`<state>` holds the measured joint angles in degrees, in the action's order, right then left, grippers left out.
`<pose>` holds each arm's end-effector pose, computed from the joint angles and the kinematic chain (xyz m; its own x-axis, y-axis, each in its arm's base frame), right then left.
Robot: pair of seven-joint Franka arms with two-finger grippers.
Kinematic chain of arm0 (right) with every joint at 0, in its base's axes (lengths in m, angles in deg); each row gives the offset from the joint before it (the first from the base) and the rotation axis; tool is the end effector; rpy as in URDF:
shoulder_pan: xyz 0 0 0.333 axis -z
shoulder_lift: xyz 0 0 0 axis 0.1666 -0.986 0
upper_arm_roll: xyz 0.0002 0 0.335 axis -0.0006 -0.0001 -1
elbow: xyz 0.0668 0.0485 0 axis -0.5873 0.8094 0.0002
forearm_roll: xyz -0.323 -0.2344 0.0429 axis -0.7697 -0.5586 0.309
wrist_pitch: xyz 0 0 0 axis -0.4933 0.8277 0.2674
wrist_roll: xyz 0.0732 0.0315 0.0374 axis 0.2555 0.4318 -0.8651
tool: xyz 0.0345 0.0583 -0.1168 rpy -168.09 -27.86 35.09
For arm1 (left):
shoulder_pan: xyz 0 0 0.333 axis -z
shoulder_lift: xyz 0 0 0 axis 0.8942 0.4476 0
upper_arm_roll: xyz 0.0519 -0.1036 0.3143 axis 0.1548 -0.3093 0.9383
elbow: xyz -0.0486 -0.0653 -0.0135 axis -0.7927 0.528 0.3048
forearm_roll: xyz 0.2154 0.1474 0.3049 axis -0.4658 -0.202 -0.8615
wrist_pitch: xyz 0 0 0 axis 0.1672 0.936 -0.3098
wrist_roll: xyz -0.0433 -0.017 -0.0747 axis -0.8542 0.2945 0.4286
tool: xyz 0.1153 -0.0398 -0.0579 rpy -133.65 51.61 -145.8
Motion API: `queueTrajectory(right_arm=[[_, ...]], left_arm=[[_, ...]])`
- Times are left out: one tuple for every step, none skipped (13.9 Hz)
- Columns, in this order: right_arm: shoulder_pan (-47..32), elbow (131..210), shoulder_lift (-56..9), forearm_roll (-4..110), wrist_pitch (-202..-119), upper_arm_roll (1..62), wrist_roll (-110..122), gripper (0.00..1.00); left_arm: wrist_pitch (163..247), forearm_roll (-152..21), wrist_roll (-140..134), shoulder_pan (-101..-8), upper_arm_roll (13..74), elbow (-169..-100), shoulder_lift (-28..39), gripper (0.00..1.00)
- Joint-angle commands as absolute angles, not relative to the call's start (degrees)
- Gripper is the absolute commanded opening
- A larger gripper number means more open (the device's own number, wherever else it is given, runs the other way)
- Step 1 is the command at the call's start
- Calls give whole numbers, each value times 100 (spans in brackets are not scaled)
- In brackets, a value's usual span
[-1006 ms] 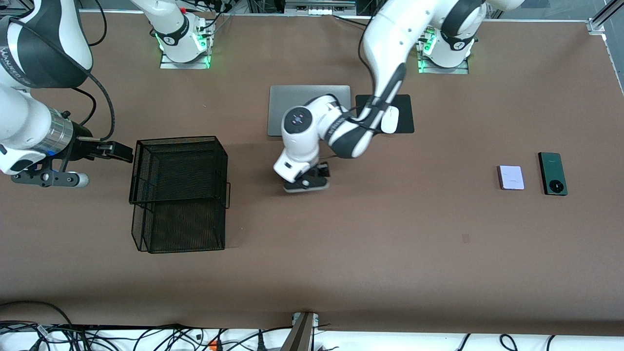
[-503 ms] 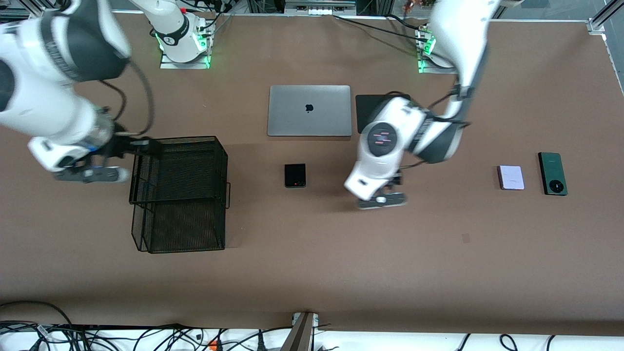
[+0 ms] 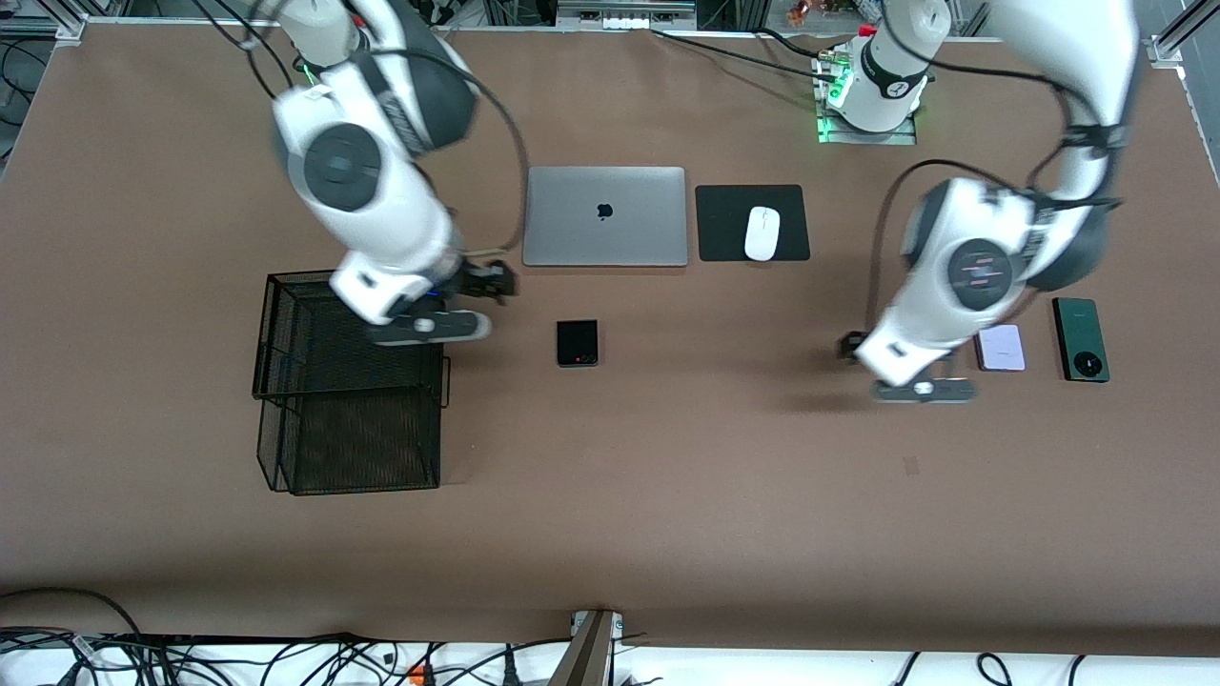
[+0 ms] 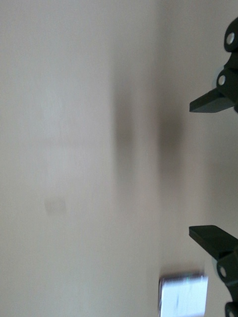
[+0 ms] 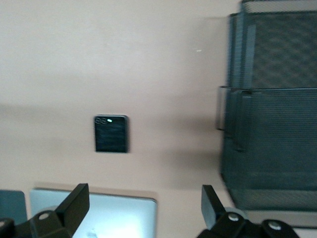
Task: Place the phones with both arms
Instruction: 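Reach the right gripper to the flip phone while the left gripper reaches the white phone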
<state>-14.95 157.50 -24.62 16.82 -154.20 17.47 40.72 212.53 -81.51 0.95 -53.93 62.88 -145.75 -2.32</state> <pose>0.5893 0.3724 0.4119 0.9977 0.0478 -0.0488 0.0451 -0.9974 -0.0559 0.6127 -0.0831 0.3053 0.9979 -0.0295 -0.0575 -0.0360 -0.9928 -0.1139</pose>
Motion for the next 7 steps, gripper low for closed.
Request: queueTrajectory(right_arm=[[-1878, 15684, -3036, 1746, -15992, 1811, 4558, 100], [-1941, 15684, -3247, 1746, -16238, 1811, 4664, 100], [-2028, 15684, -3405, 1737, -16501, 1811, 4726, 100], [-2116, 15684, -3564, 1728, -16687, 1811, 4752, 100], [-2230, 15684, -3713, 1702, -16810, 1820, 4814, 100], [-2292, 15684, -3828, 1624, -16960, 1829, 4832, 100], [-2293, 15702, -3925, 1527, -17048, 1829, 4832, 100]], left_arm=[[21663, -8276, -868, -6092, 6180, -15367, -845, 100], [21777, -8276, -1072, -6330, 6180, -15481, -906, 100], [22039, -8276, -1221, -6532, 6180, -15656, -968, 100], [22355, -8276, -1345, -6734, 6180, -15849, -995, 100], [22724, -8276, -1442, -6936, 6180, -16060, -995, 100], [23137, -8276, -1495, -7121, 6180, -16245, -969, 100], [23445, -8276, -1513, -7306, 6180, -16377, -925, 100]])
